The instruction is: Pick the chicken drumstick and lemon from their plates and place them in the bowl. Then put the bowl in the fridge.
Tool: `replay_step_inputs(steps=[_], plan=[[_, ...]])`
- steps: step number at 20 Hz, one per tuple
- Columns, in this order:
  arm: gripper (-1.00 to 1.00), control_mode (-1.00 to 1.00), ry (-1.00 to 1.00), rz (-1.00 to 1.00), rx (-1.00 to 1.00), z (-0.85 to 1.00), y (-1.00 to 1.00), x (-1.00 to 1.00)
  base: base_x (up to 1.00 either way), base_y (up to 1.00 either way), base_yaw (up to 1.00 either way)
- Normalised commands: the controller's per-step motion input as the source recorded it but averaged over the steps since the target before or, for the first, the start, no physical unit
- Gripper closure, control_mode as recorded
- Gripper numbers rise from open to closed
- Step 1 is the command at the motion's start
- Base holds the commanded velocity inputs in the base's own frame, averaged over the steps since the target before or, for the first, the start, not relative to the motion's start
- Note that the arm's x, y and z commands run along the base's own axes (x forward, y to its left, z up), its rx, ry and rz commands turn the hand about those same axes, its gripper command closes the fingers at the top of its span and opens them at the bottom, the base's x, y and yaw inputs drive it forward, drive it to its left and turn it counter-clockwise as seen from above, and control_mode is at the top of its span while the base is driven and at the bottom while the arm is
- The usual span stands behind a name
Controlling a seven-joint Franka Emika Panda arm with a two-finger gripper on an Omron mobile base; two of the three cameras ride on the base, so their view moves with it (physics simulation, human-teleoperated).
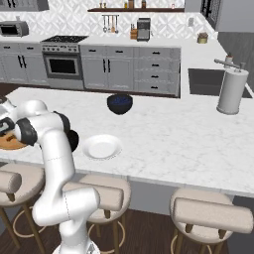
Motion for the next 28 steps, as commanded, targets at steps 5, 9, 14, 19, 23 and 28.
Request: replay_step_inputs(steps=[5, 9, 14, 19, 23, 28], plan=[[-1.00, -1.00, 0.06, 0.00, 0.00, -0.36, 0.12, 0.32, 0.00, 0.00, 0.00], [-1.00, -1.00, 0.06, 0.00, 0.00, -0.28, 0.18, 0.31, 0.00, 0.00, 0.00], [1.00, -1.00, 0.05, 0.00, 0.00, -0.33, 0.15, 0.27, 0.00, 0.00, 0.00], [1.00, -1.00, 0.04, 0.01, 0.00, -0.64, 0.00, -0.02, 0.00, 0.00, 0.00], [1.00, -1.00, 0.00, 0.00, 0.00, -0.32, -0.30, -0.75, 0.00, 0.00, 0.00], [1.00, -1.00, -0.13, 0.00, 0.09, -0.76, -0.94, -1.00, 0.00, 0.00, 0.00]])
